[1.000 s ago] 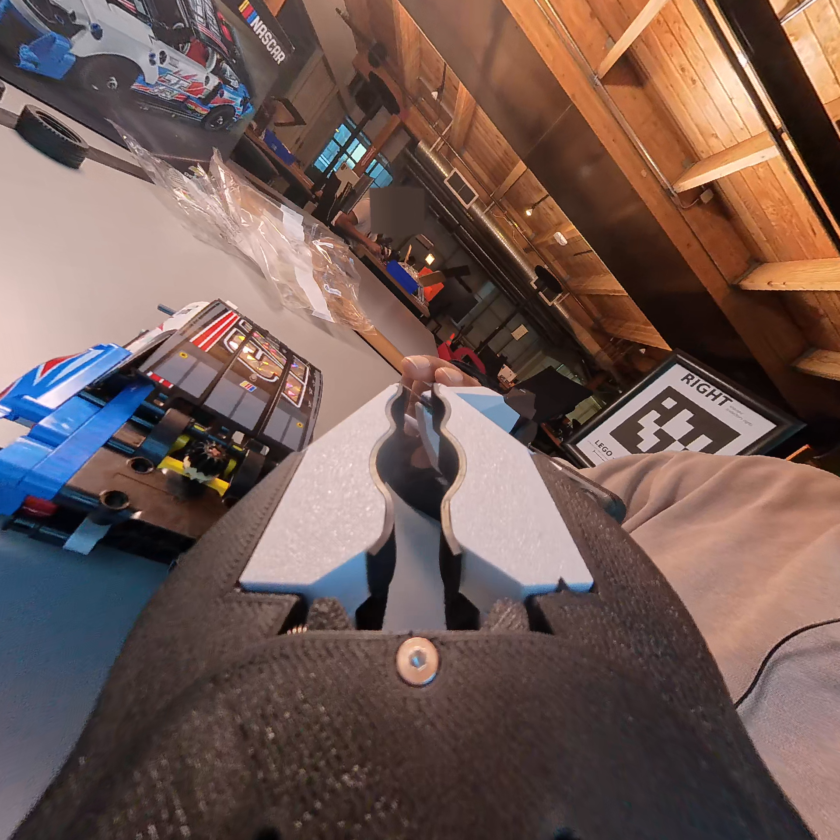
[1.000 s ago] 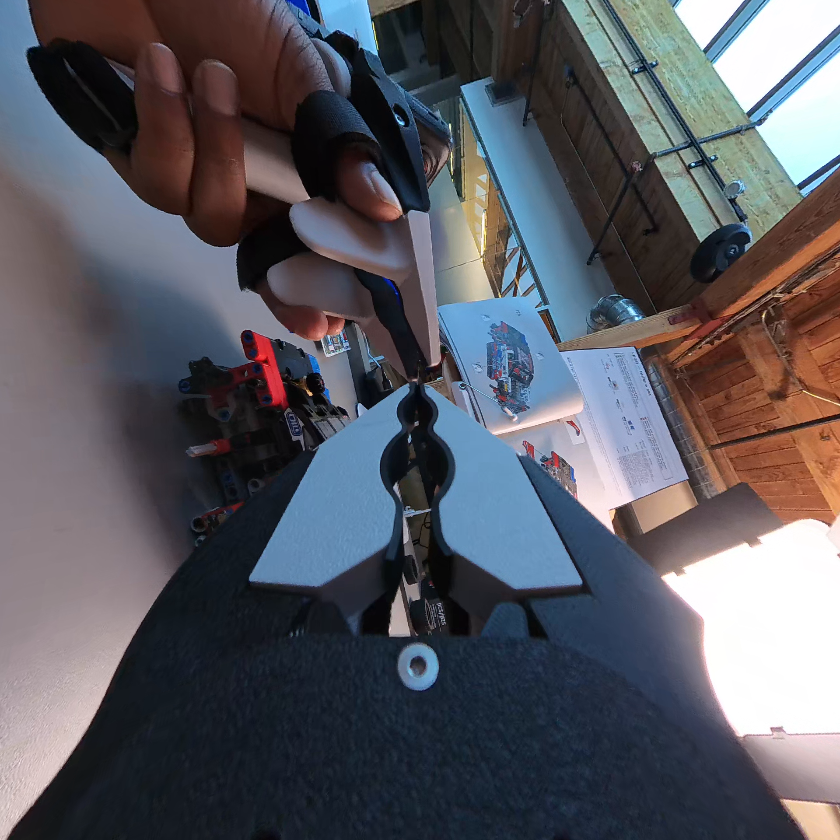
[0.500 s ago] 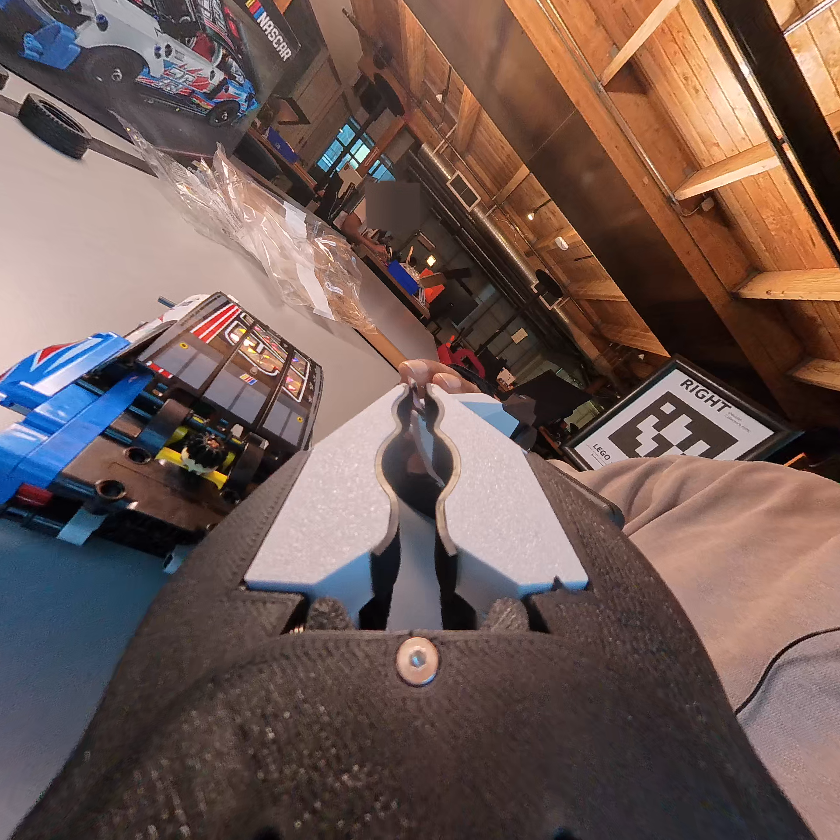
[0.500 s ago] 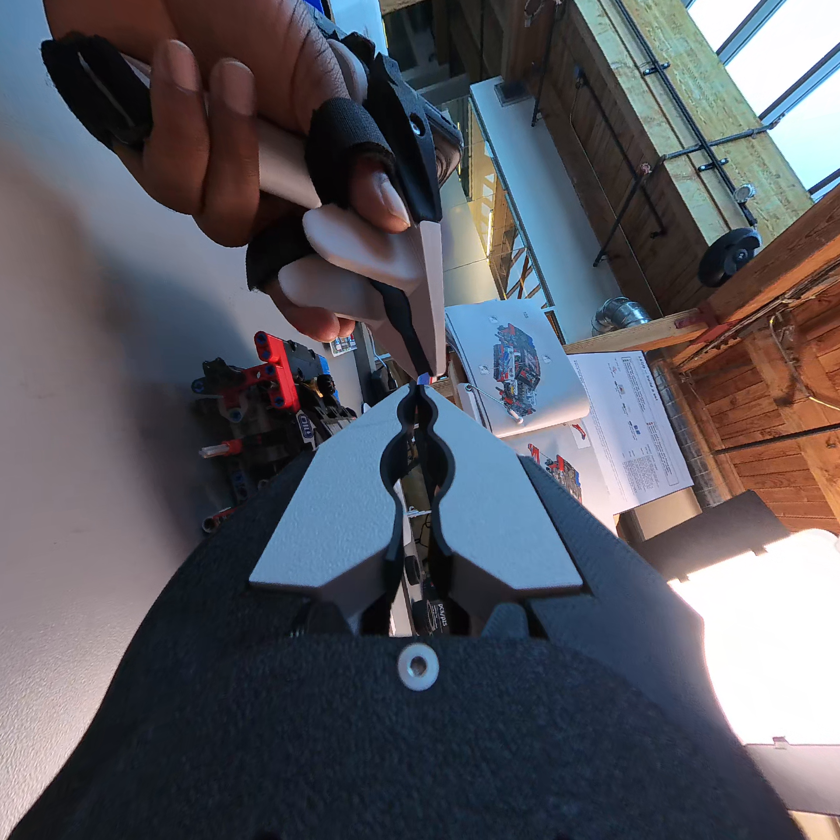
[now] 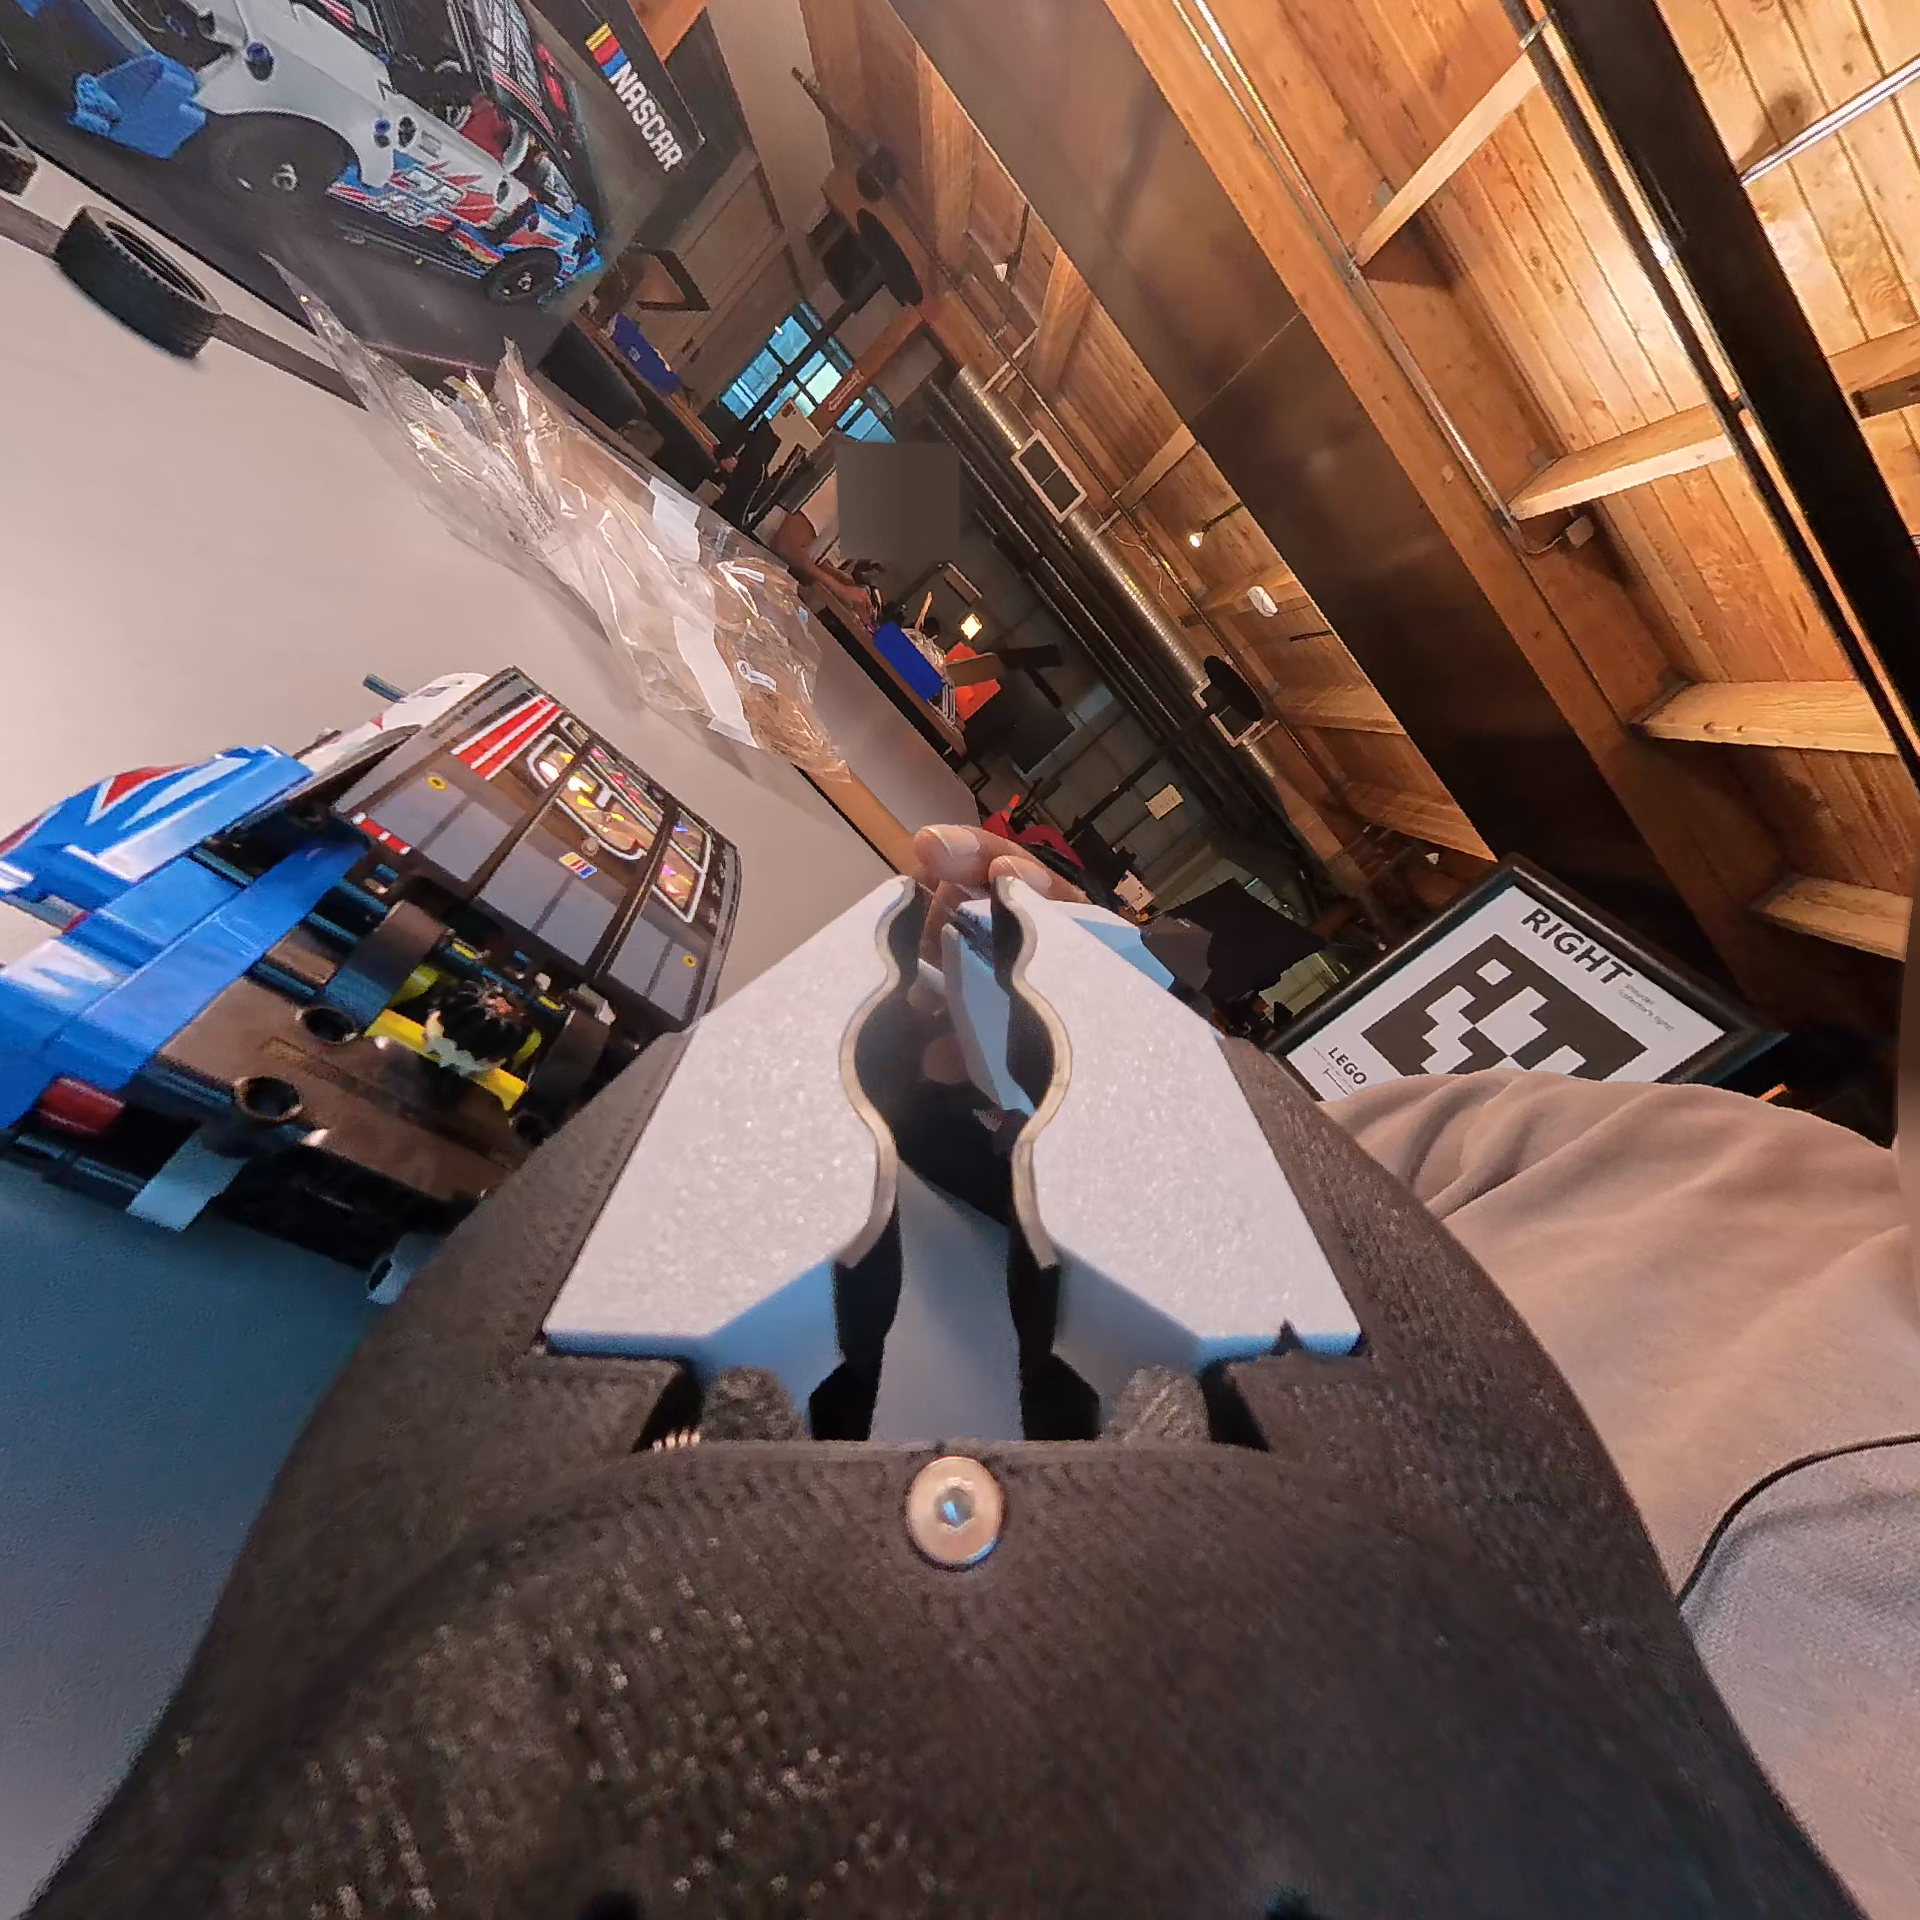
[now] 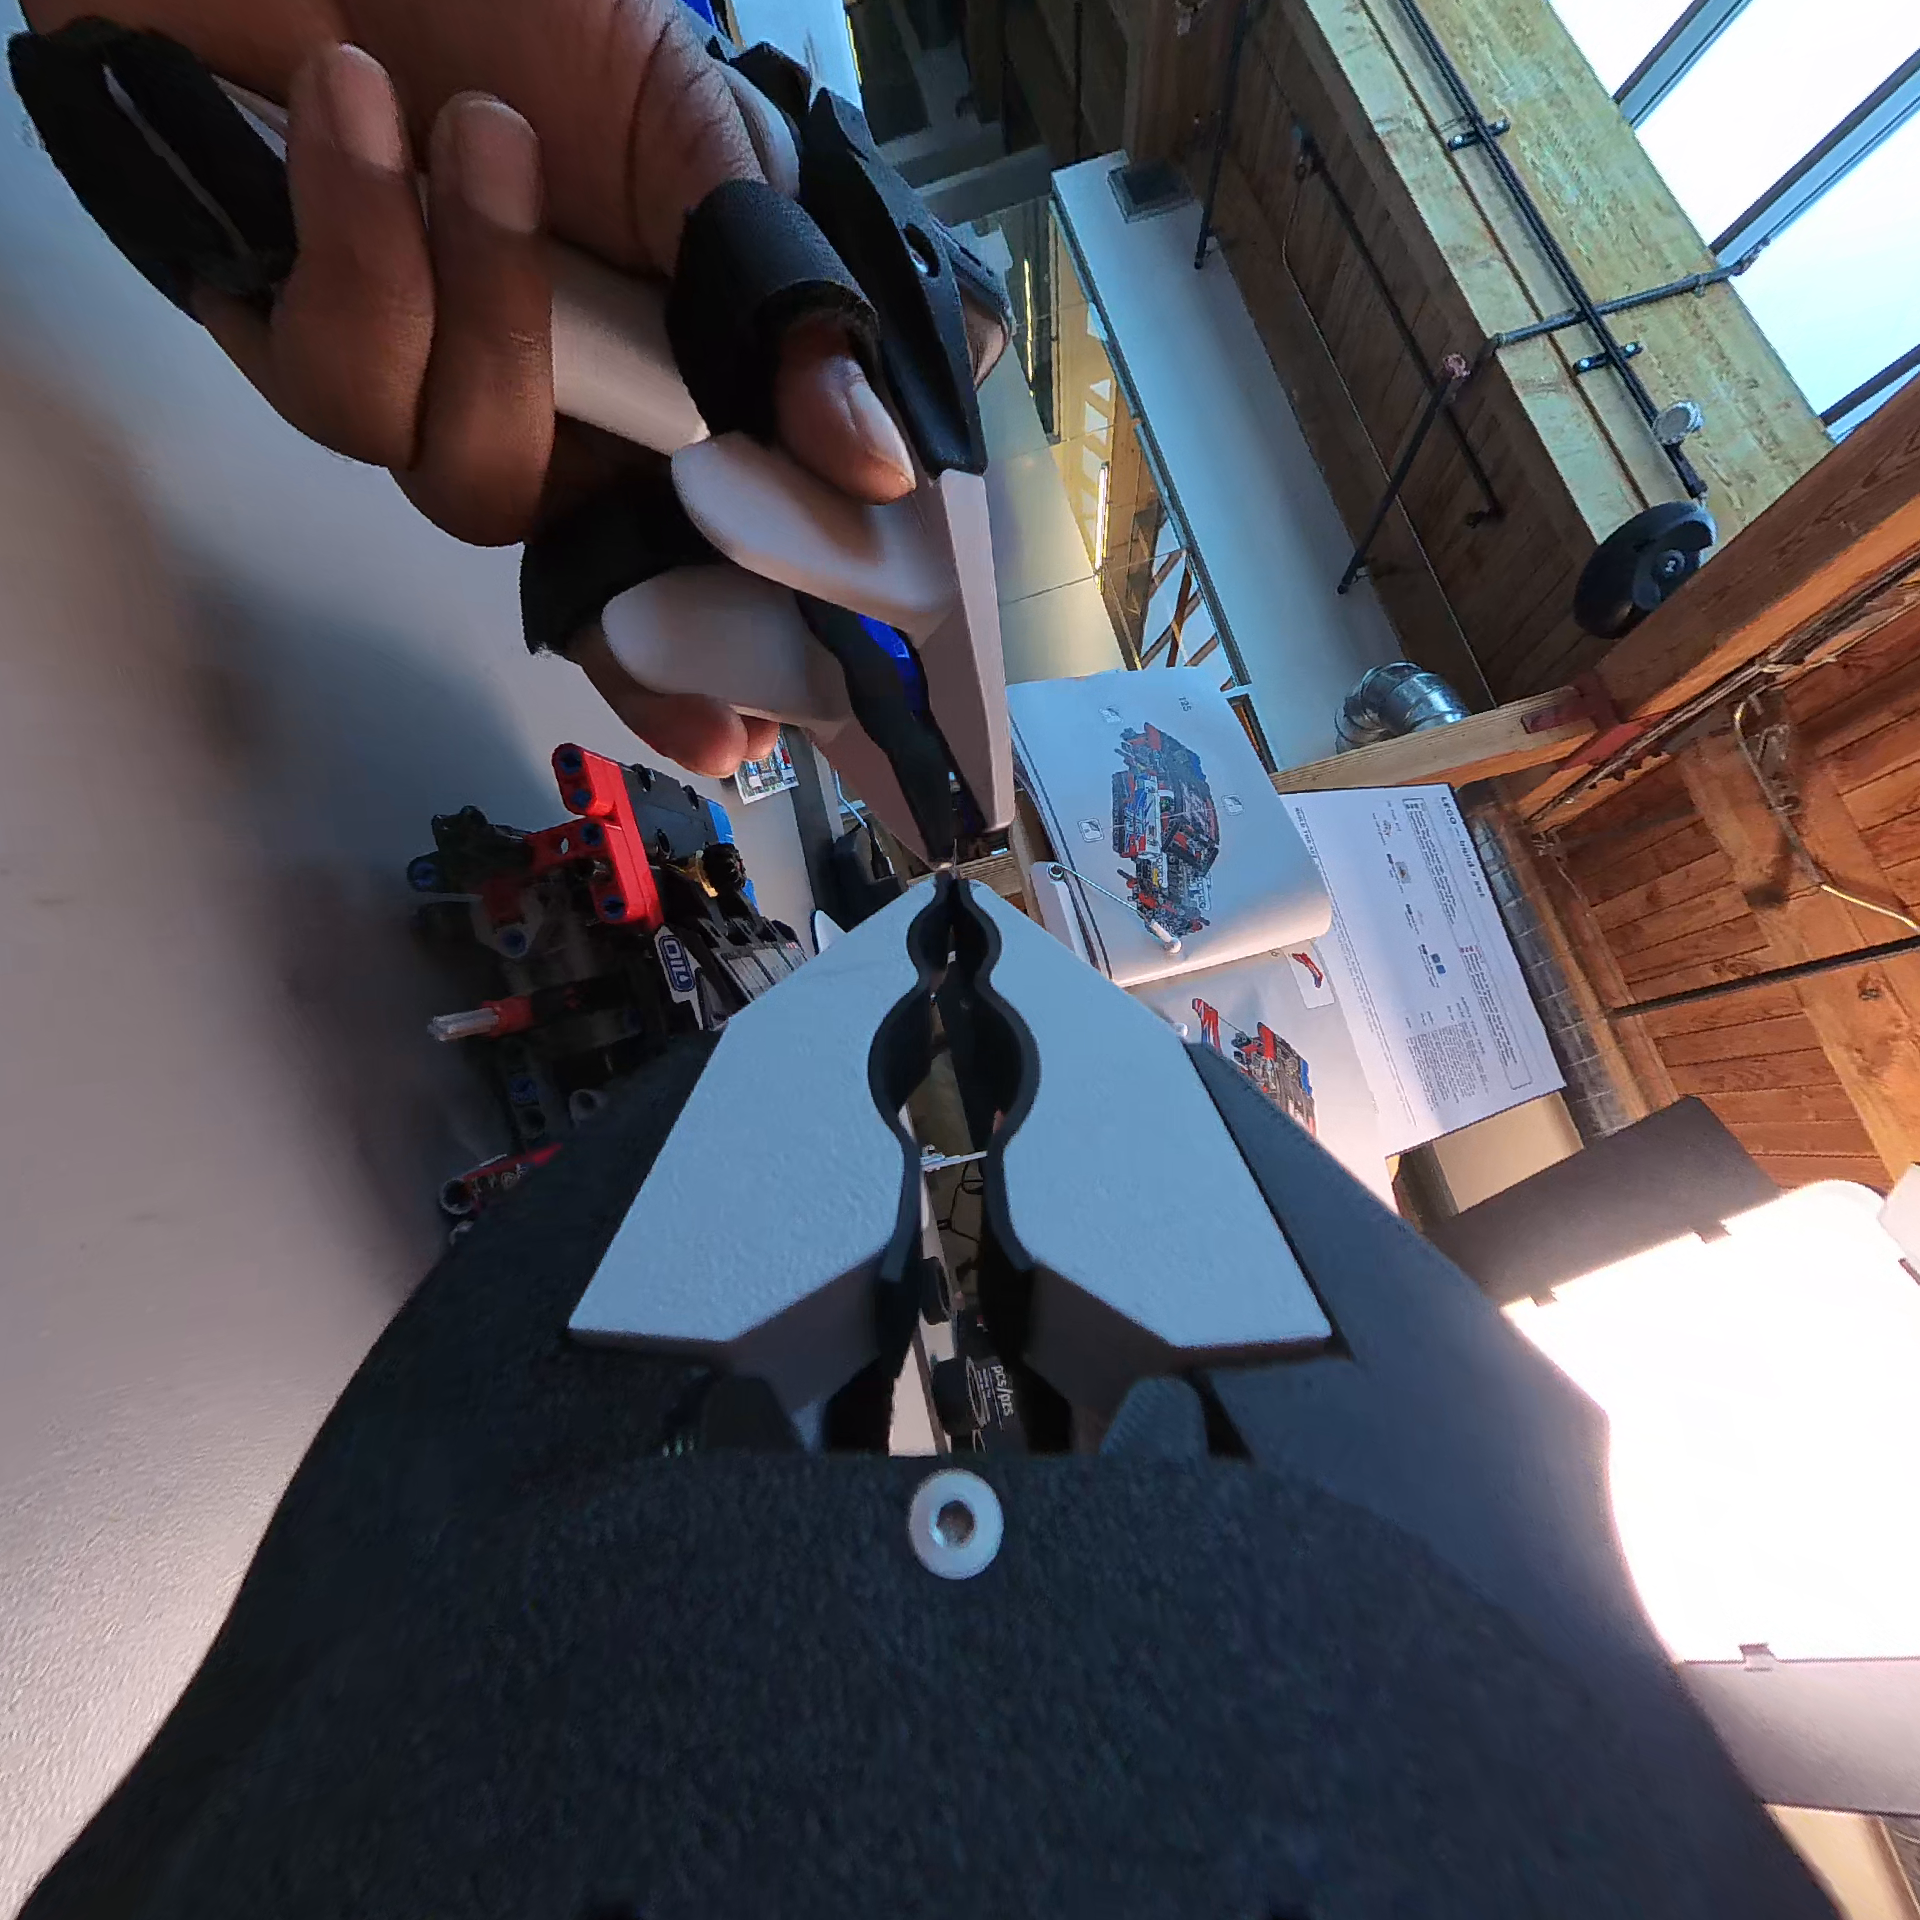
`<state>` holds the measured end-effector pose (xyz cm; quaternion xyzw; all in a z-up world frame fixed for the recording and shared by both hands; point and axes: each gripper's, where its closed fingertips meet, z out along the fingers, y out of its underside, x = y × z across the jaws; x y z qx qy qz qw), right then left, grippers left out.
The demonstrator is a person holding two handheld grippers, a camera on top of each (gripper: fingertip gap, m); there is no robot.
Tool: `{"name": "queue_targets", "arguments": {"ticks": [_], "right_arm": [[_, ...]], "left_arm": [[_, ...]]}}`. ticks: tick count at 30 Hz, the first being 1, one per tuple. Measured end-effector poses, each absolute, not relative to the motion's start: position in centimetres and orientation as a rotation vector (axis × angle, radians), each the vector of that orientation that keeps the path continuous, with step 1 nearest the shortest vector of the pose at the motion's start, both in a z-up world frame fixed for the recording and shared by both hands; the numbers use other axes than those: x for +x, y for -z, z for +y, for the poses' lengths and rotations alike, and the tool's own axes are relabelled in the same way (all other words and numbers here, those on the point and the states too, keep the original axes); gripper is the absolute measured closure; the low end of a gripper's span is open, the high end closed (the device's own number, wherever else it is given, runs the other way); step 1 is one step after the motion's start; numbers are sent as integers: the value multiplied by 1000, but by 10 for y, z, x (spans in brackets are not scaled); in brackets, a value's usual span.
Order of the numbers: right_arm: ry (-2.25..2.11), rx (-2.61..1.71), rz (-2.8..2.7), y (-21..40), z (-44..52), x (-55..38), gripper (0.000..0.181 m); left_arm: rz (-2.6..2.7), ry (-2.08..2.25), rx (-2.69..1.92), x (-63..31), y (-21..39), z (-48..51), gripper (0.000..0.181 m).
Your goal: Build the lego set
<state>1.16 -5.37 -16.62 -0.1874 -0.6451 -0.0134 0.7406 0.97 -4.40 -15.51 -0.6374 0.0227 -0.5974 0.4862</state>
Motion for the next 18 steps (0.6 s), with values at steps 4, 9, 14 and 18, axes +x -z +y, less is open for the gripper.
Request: {"name": "queue_targets", "arguments": {"ticks": [4, 9, 14, 18], "right_arm": [[50, -409, -1398, 163, -52, 12, 181], [66, -409, -1398, 163, -50, 13, 181], [77, -398, -1422, 168, -51, 10, 181], [86, -391, -1427, 169, -51, 10, 181]], "left_arm": [[32, 1456, -1574, 9, 160, -42, 171], [29, 1470, -1575, 10, 160, -43, 171], [35, 1451, -1598, 14, 164, -42, 174], [42, 1438, -1601, 13, 164, -43, 177]]}}
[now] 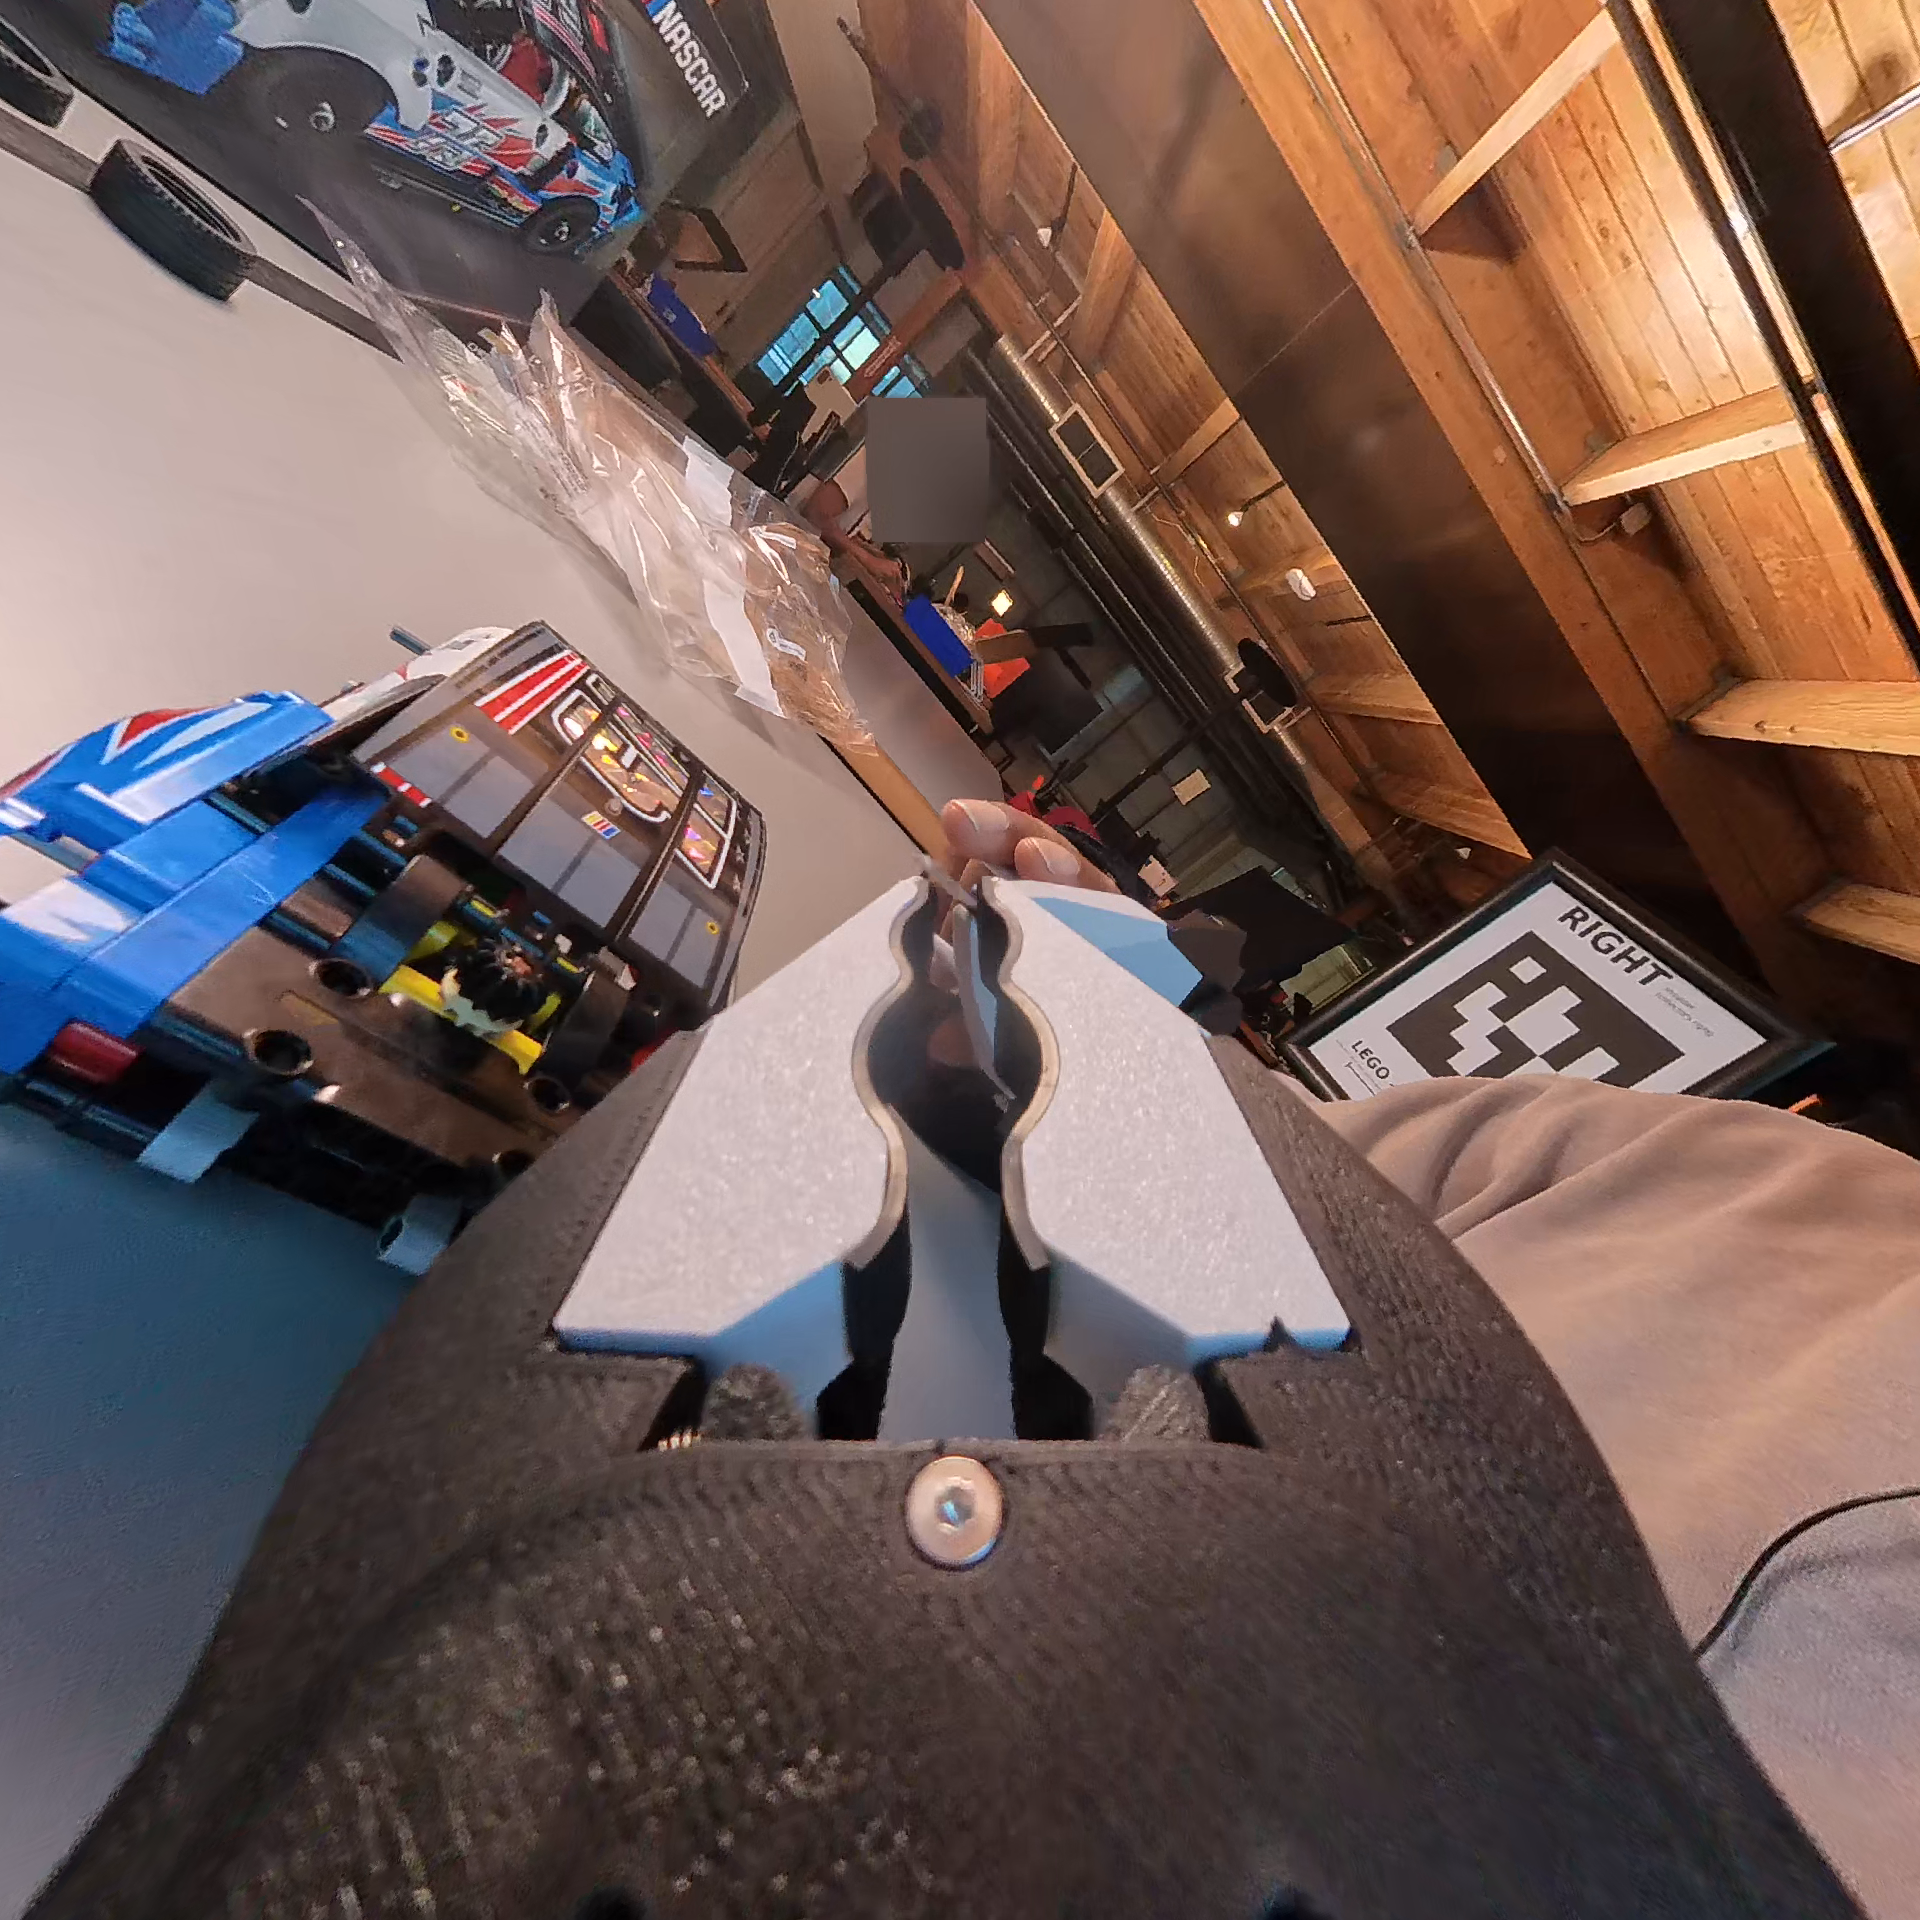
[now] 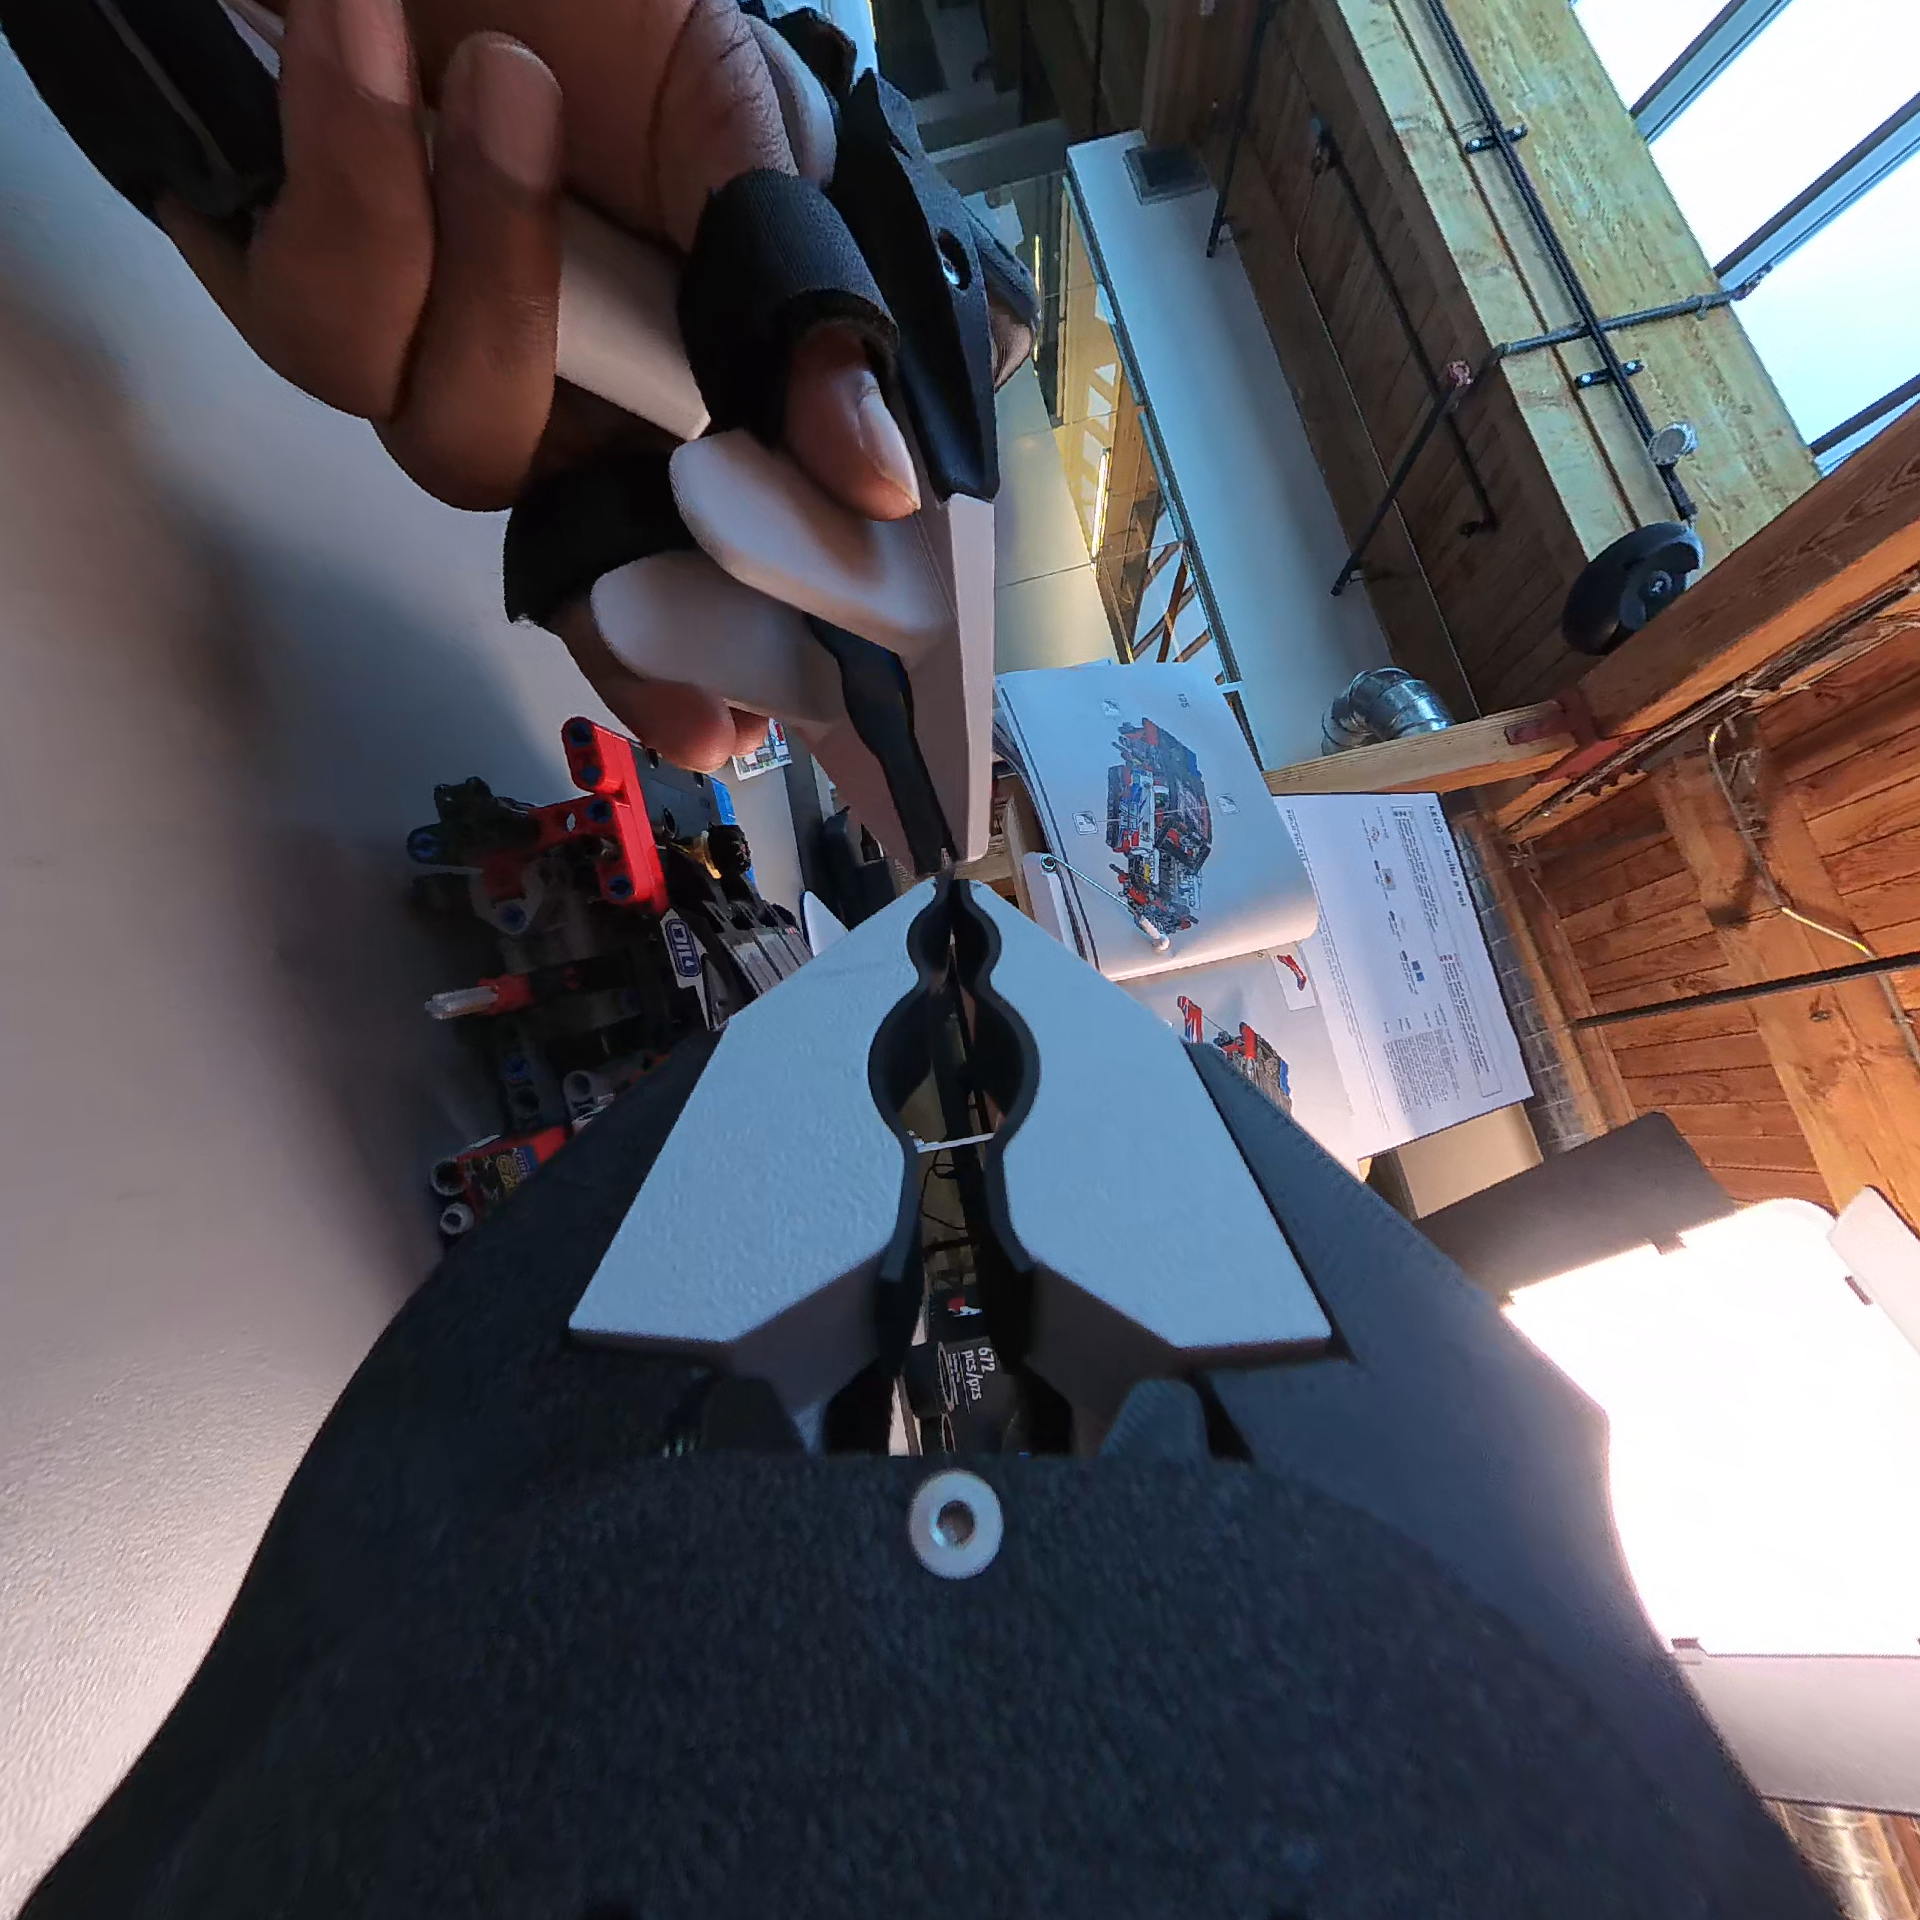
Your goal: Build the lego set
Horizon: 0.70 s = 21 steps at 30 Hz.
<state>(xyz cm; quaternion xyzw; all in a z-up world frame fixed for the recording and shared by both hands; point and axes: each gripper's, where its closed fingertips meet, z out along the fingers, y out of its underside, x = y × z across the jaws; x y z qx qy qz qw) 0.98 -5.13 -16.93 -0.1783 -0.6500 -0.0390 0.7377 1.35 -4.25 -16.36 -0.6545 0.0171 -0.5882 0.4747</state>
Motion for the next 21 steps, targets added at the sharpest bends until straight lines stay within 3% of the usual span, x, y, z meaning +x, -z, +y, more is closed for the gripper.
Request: {"name": "queue_targets", "arguments": {"ticks": [15, 21], "right_arm": [[97, -390, -1431, 169, -50, 10, 181], [-3, -446, -1454, 171, -52, 10, 165]], "left_arm": [[51, 1423, -1602, 13, 164, -43, 181], [130, 1347, -1598, 12, 161, -45, 181]]}}
